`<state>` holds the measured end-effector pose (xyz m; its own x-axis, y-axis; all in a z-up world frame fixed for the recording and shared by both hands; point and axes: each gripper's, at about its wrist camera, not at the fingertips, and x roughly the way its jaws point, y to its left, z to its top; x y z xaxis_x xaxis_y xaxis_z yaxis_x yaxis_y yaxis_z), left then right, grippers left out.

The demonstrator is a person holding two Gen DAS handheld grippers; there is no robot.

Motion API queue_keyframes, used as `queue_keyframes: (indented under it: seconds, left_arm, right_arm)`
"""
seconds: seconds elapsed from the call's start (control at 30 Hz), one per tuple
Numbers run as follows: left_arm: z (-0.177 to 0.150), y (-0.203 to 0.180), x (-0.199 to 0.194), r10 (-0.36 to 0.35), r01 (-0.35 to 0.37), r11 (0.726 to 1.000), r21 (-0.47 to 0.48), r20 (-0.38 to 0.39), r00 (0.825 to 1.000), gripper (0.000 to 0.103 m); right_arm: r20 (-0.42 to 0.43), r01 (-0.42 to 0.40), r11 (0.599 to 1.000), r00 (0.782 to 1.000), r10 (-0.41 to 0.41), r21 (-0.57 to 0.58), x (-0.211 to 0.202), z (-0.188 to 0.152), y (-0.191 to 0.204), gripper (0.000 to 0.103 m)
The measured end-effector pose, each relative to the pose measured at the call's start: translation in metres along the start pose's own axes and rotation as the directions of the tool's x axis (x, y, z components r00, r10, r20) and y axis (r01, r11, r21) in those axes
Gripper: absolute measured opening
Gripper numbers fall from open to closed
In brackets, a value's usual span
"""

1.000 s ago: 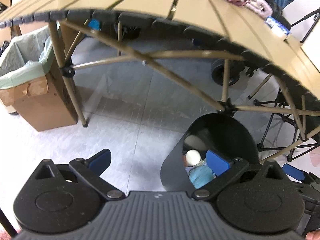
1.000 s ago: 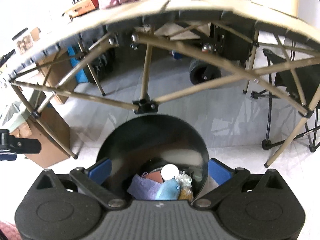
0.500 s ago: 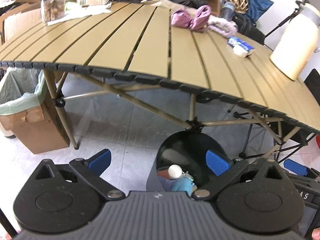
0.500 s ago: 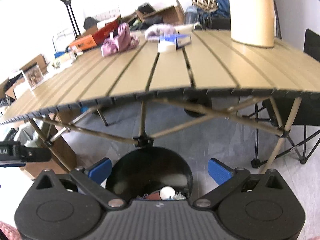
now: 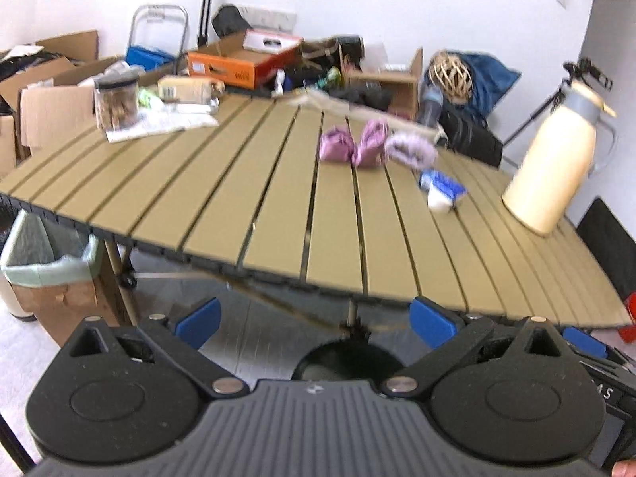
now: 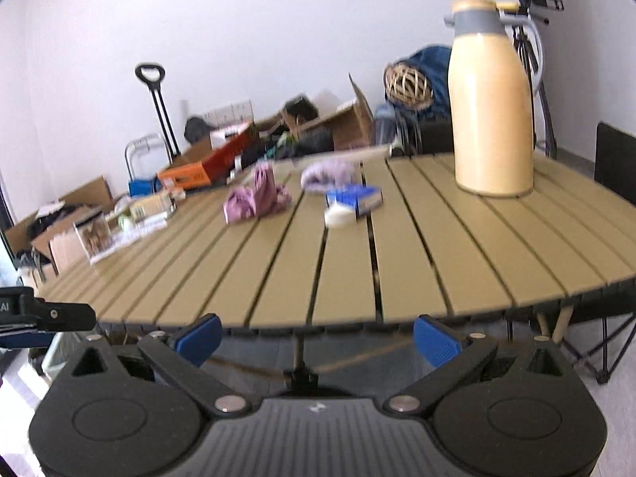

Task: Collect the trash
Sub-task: 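Raise both tools back toward the table, then close the right tool on the blue handkerchief tissue box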

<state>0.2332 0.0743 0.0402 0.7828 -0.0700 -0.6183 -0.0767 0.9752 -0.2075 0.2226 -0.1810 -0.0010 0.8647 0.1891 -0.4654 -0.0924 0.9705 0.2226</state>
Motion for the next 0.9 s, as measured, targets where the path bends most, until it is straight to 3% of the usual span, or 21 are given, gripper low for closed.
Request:
queue_keyframes:
  seconds: [0.3,0.57,0.77,0.9]
  left_arm:
    - [0.03,-0.009,0.013,0.019,-0.017,0.999,-0.04,0.046,0.999,0.103]
    - [0.067,-0.024,0.048,0.032,-0.031,0.999,-0.02,0.051,0.998,0.103]
    - [0.106,-0.037,0.09,0.047,-0.049,0.998,0.026,0.068,0.997,0.103]
    - [0.127,-0.042,0.124,0.062,-0.066,0.995,0.069,0.063,0.996,0.103]
  right_arm:
    - [0.08,0.006,1.0,0.997,-0.005,-0.008,0.016,0.033,-0.006,0.103]
    - [0.107,0.032,0.997,0.994,-0.025,-0.066,0.066,0.088,-0.02,0.103]
    - [0.017,0.045,0.988,0.999,-0.043,-0.15,0.145,0.134,-0.028,0.103]
    - [-0.085,0.035,0.978,0.995,-0.053,-0.207,0.21,0.153,-0.032,0.103]
